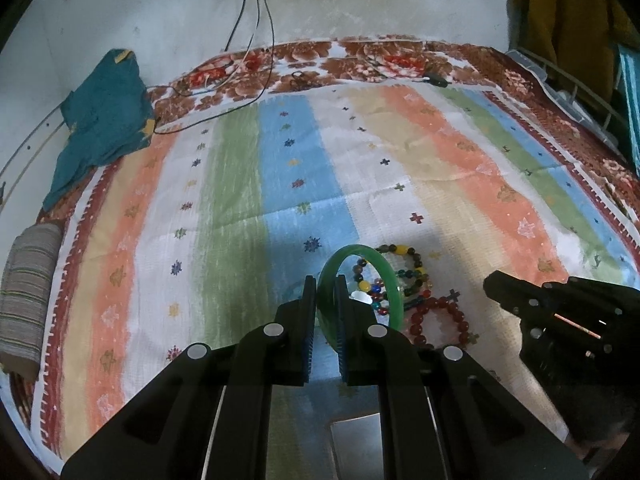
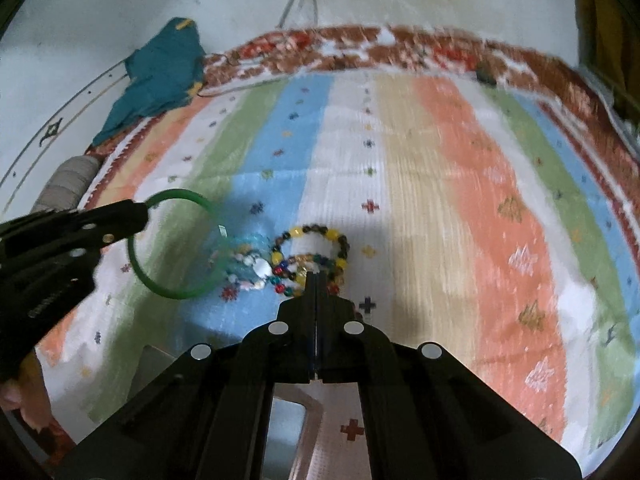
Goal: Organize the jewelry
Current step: 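Lift the green bangle with left tool while right tool lifts the red bracelet, then carry the green bangle with left tool while right tool carries red bracelet toward tin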
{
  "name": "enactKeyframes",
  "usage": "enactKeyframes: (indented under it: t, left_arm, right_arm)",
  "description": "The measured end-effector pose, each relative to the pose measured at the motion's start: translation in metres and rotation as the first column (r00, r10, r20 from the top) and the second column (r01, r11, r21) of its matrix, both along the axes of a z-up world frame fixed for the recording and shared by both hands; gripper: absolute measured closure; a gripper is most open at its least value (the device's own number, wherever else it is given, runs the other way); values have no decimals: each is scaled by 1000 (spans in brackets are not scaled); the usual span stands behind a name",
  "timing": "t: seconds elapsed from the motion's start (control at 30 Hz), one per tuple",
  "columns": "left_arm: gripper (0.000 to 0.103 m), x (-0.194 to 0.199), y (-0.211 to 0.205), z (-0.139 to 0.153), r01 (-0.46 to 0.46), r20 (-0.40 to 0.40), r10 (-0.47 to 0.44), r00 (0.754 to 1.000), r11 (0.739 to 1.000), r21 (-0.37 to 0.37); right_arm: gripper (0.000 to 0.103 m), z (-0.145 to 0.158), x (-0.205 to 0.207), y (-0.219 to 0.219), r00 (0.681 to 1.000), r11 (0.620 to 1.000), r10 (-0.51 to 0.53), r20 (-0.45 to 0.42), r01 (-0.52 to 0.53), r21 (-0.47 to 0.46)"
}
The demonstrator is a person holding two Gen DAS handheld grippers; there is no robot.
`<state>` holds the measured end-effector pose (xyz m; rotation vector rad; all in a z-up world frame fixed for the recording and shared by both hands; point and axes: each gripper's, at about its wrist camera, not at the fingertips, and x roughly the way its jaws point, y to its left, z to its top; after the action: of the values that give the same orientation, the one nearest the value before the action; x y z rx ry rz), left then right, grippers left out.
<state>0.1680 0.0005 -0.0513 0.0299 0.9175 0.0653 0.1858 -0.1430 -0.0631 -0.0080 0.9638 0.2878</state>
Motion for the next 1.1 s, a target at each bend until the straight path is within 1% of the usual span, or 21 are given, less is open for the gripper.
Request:
enactKeyframes:
  t: [0.07, 0.17, 0.27, 0.3, 0.33, 0.37, 0.4, 0.53, 0.77, 0.93, 1.0, 1.1]
  left_arm:
    - [94, 1, 2, -5, -4, -16, 4, 1000, 1000, 2]
    - [94, 2, 3, -9, -4, -32, 5, 999, 1000, 8]
    - [94, 2, 6, -10, -7, -41, 6, 999, 1000, -15]
    - [93, 2, 6, -10, -8, -43, 7, 999, 1000, -21]
    - [93, 3, 7, -10, -9, -44, 8, 999, 1000, -29]
    - [93, 3, 7, -11, -9, -47, 8, 999, 999, -31]
    - [93, 4, 7, -11, -9, -49, 7, 999, 1000, -28]
    - [93, 6, 7, -13, -6, -57, 4, 998, 1000, -25]
    - [93, 9, 9, -15, -5, -63, 3, 998, 1000, -29]
    - [93, 13, 10, -18, -3, -72, 1, 997, 1000, -30]
    - [93, 14, 10, -20, 0, -76, -2, 997, 1000, -29]
    - [93, 17, 10, -22, 3, -81, -5, 997, 1000, -28]
  right_arm:
    - [102, -8, 5, -4, 999, 1000, -12, -42, 12, 0]
    - [102, -17, 9, -8, 997, 999, -31, -71, 30, -13]
    - [102, -26, 11, -10, 994, 999, -32, -105, 30, -21]
    - [99, -30, 13, -11, 992, 999, -36, -118, 33, -27]
    - [91, -33, 14, -12, 991, 999, -39, -125, 35, -31]
    - [68, -34, 14, -13, 991, 999, -41, -129, 37, -33]
    - [62, -37, 15, -14, 990, 999, -44, -134, 41, -29]
    - [62, -44, 19, -15, 987, 999, -46, -155, 41, -37]
    - [62, -66, 28, -11, 971, 999, -32, -238, 21, -49]
    - [62, -77, 34, -7, 960, 999, -25, -280, 11, -50]
    - [69, -81, 36, -6, 955, 999, -21, -295, 5, -54]
    - [75, -87, 39, -5, 950, 998, -21, -310, 0, -66]
